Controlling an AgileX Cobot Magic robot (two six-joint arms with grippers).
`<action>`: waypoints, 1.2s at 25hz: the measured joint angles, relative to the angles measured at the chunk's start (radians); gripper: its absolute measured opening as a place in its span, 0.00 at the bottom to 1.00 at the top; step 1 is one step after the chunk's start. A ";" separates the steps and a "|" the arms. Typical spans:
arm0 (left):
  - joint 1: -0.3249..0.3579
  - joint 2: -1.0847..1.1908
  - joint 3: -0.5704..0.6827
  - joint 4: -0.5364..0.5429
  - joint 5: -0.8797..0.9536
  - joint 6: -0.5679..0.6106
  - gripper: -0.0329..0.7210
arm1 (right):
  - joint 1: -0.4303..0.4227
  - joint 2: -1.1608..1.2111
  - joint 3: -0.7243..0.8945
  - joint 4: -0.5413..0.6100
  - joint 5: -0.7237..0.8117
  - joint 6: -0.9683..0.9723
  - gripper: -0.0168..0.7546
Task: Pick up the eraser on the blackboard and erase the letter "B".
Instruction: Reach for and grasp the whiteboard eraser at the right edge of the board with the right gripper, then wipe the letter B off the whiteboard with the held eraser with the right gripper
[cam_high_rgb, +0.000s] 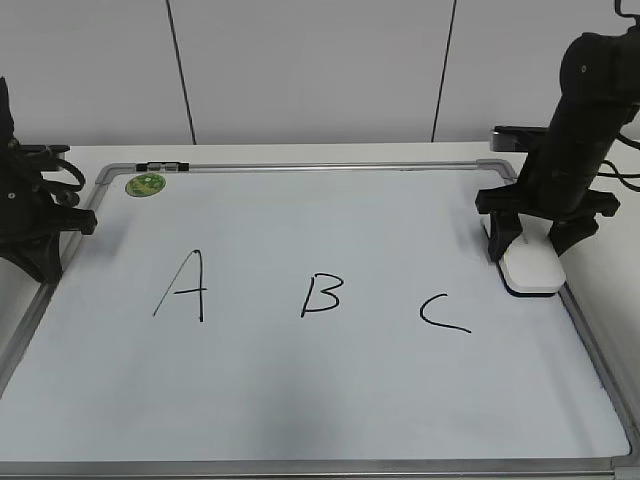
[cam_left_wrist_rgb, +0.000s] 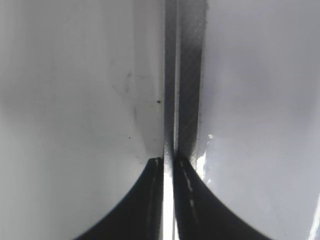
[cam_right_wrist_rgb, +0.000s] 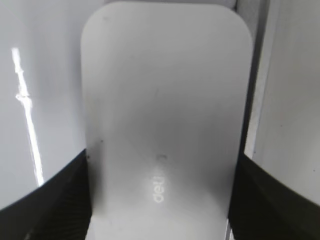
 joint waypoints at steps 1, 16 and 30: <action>0.000 0.000 0.000 0.000 0.000 0.000 0.10 | 0.000 0.000 -0.004 0.000 0.007 0.000 0.70; 0.000 0.000 0.000 -0.002 0.000 0.000 0.10 | 0.137 0.017 -0.157 0.025 0.156 0.000 0.70; 0.000 0.000 0.000 -0.004 0.000 0.000 0.10 | 0.333 0.021 -0.170 0.047 0.160 0.000 0.70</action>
